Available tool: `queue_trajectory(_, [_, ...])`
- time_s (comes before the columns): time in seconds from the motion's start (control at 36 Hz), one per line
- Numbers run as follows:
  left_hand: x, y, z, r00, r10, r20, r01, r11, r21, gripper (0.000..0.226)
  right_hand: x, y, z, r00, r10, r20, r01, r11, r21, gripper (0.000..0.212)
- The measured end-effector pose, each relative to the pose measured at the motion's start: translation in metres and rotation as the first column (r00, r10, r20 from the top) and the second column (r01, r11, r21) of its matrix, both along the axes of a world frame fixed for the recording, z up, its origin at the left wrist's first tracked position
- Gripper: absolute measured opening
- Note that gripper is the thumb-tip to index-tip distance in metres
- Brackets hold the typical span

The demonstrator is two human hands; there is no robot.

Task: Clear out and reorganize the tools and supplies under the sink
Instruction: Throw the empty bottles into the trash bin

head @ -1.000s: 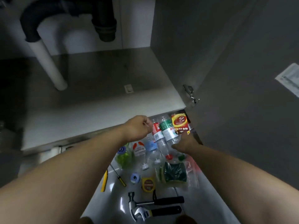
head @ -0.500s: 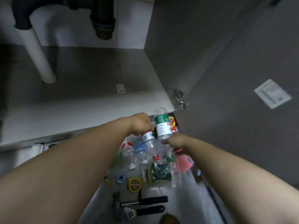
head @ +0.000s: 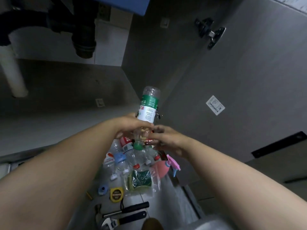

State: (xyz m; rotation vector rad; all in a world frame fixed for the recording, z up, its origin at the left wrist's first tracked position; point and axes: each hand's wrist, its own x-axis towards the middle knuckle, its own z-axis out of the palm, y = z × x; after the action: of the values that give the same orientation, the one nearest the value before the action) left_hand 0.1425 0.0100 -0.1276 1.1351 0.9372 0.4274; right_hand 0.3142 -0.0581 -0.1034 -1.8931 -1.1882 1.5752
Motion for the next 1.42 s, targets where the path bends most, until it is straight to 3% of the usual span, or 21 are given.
queue_trajectory(0.08, [-0.009,0.008,-0.007,0.987,0.161,-0.01,-0.161,0.987,0.008,0.032,0.012,0.0,-0.014,0.994,0.053,0.095,-0.045,0.995,-0.084,0.033])
queue_trajectory(0.17, [-0.022,0.016,-0.019,0.953,0.296,-0.062,-0.299,0.953,-0.052,0.039,0.026,0.001,-0.031,0.955,0.164,0.248,-0.125,0.978,-0.166,0.013])
queue_trajectory(0.28, [-0.035,0.022,-0.04,0.917,0.364,-0.163,-0.382,0.918,-0.103,0.051,0.038,0.011,-0.052,0.811,0.363,0.46,-0.271,0.928,-0.255,0.016])
queue_trajectory(0.39, [-0.036,0.029,-0.059,0.882,0.423,-0.209,-0.456,0.878,-0.147,0.063,0.046,0.027,-0.082,0.687,0.383,0.617,-0.28,0.924,-0.261,0.024])
queue_trajectory(0.47, [-0.033,0.032,-0.07,0.872,0.44,-0.217,-0.476,0.864,-0.164,0.067,0.047,0.042,-0.104,0.617,0.368,0.696,-0.278,0.929,-0.245,0.059])
queue_trajectory(0.61, [-0.027,0.035,-0.084,0.895,0.398,-0.203,-0.436,0.877,-0.204,0.062,0.046,0.077,-0.146,0.573,0.359,0.736,-0.318,0.926,-0.204,0.079])
queue_trajectory(0.83, [-0.024,0.04,-0.101,0.925,0.332,-0.182,-0.371,0.891,-0.26,0.053,0.04,0.125,-0.19,0.33,0.334,0.883,-0.37,0.906,-0.205,0.087])
queue_trajectory(0.94, [-0.026,0.042,-0.106,0.924,0.337,-0.183,-0.377,0.883,-0.281,0.049,0.044,0.139,-0.204,0.237,0.341,0.91,-0.422,0.88,-0.22,0.061])
queue_trajectory(1.03, [-0.024,0.041,-0.11,0.923,0.336,-0.185,-0.378,0.881,-0.285,0.05,0.046,0.141,-0.212,0.201,0.319,0.926,-0.463,0.864,-0.197,0.053])
queue_trajectory(1.19, [-0.026,0.042,-0.103,0.921,0.319,-0.224,-0.367,0.903,-0.222,0.055,0.043,0.122,-0.204,0.258,0.253,0.932,-0.507,0.857,-0.092,0.054])
queue_trajectory(1.33, [-0.023,0.024,-0.072,0.935,0.246,-0.255,-0.294,0.941,-0.17,0.055,0.036,0.079,-0.151,0.444,0.197,0.874,-0.454,0.891,0.03,0.067])
queue_trajectory(1.42, [-0.019,0.002,-0.04,0.937,0.155,-0.313,-0.209,0.967,-0.148,0.062,0.037,0.043,-0.102,0.616,0.149,0.774,-0.416,0.896,0.159,0.057])
